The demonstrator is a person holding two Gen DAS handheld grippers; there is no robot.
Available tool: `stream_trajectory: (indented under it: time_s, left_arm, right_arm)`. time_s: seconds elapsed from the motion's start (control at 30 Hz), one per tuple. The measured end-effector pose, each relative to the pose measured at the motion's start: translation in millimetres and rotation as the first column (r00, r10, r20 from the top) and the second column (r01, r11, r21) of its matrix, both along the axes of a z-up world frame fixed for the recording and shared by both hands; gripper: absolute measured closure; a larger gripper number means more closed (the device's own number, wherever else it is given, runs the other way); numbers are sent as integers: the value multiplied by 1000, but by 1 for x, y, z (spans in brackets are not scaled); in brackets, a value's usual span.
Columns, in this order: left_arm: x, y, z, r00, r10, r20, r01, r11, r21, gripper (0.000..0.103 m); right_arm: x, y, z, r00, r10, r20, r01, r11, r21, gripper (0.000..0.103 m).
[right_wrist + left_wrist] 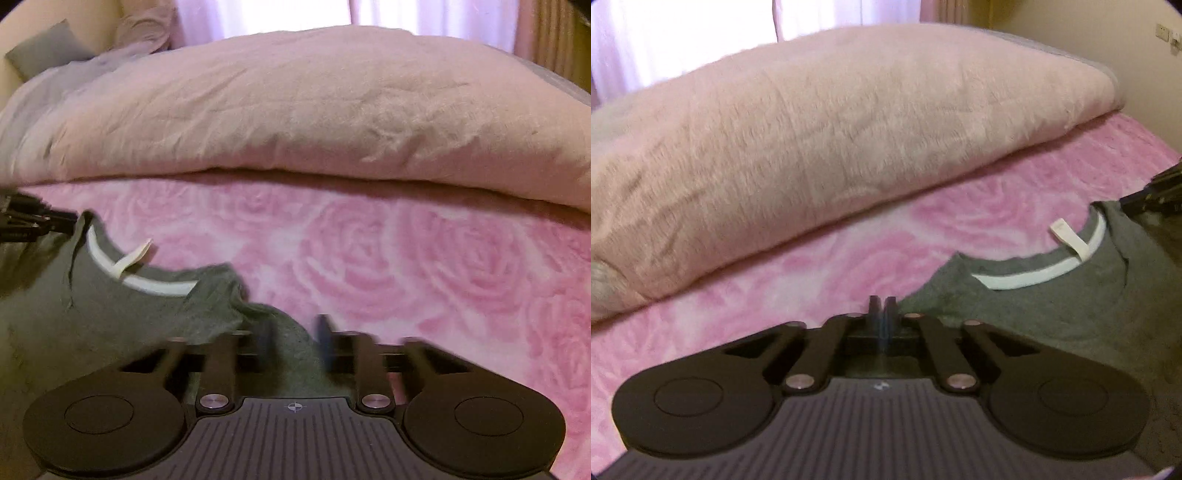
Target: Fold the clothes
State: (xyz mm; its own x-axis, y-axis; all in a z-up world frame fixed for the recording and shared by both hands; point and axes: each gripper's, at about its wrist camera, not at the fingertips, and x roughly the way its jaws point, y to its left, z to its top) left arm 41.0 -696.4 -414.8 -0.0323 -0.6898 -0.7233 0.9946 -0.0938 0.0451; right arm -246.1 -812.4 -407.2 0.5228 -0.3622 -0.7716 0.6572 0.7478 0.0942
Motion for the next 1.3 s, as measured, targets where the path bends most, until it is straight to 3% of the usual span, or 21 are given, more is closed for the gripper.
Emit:
stream_trajectory:
  time_s: [0.1, 0.17, 0.2, 0.27, 0.33, 0.37, 0.4, 0.43, 0.47, 0.63, 0.7, 0.73, 0.83, 0.93, 1.0, 1.03, 1.07, 1.17, 1.2, 1.23, 1.3]
  left_arm:
    - [-6, 3, -4, 998, 13, 57, -11, 1000, -29, 102]
    - [2, 2, 0, 983, 148, 111, -142, 988, -63, 98]
    - [16, 7, 4, 974, 220, 49, -216, 974, -67, 97]
    - [46, 16, 13, 931, 356, -80, -361, 930, -61, 90]
    - [70, 38, 21, 898, 413, -156, -424, 905, -45, 84]
    - [81, 50, 26, 878, 439, -192, -453, 891, -36, 76]
    - [90, 63, 28, 865, 462, -196, -474, 880, -22, 74]
    - [99, 77, 29, 845, 493, -206, -506, 863, -10, 73]
    - [108, 92, 31, 824, 524, -216, -536, 844, 3, 72]
    - [149, 165, 33, 646, 696, -313, -710, 698, 88, 68]
    - [158, 184, 30, 591, 739, -322, -752, 650, 112, 68]
    - [159, 191, 28, 578, 749, -323, -760, 639, 118, 68]
    - [156, 198, 27, 588, 752, -299, -760, 640, 116, 68]
    - [145, 195, 31, 631, 716, -298, -730, 678, 86, 68]
    - [134, 193, 36, 678, 675, -291, -694, 718, 47, 69]
    - [128, 191, 37, 708, 647, -282, -668, 744, 30, 70]
    - [119, 188, 38, 748, 608, -265, -627, 779, 17, 72]
    - [100, 176, 29, 839, 509, -194, -514, 857, 27, 71]
    - [95, 168, 20, 853, 506, -127, -501, 863, 66, 71]
    - [93, 163, 12, 853, 520, -38, -514, 852, 104, 73]
    - [94, 169, 14, 838, 546, -5, -545, 836, 64, 73]
  right_arm:
    - [-3, 2, 0, 999, -41, -29, 39, 997, -64, 101]
    - [-8, 0, -1, 980, -175, -96, 157, 973, -170, 100]
    - [-21, -9, 1, 963, -259, -81, 244, 957, -155, 100]
    - [-61, -26, 8, 918, -394, 41, 393, 919, 25, 100]
    - [-99, -31, 14, 859, -502, 105, 486, 862, 142, 96]
    - [-116, -29, 16, 843, -526, 110, 506, 847, 163, 80]
    - [-131, -25, 18, 830, -546, 113, 525, 834, 172, 45]
    - [-146, -18, 19, 816, -567, 111, 545, 819, 179, 32]
    - [-158, -11, 19, 808, -578, 116, 551, 811, 198, 29]
    - [-198, 23, 15, 785, -604, 138, 563, 789, 246, 36]
    - [-196, 28, 14, 789, -605, 105, 581, 791, 194, 78]
    - [-197, 27, 14, 777, -621, 105, 598, 779, 188, 91]
    - [-197, 26, 14, 741, -665, 93, 650, 745, 149, 95]
    - [-182, 29, 23, 726, -688, 18, 687, 726, 34, 90]
    - [-167, 38, 30, 715, -699, -33, 694, 714, -90, 32]
    - [-160, 42, 34, 706, -705, -58, 692, 706, -152, 31]
    - [-155, 50, 38, 734, -678, -38, 662, 726, -187, 31]
    - [-139, 70, 37, 852, -524, -10, 520, 847, -113, 31]
    - [-135, 75, 32, 884, -468, -17, 465, 882, -80, 31]
    - [-133, 78, 23, 887, -456, -75, 449, 889, -92, 31]
    - [-137, 84, 9, 868, -476, -143, 459, 878, -136, 30]
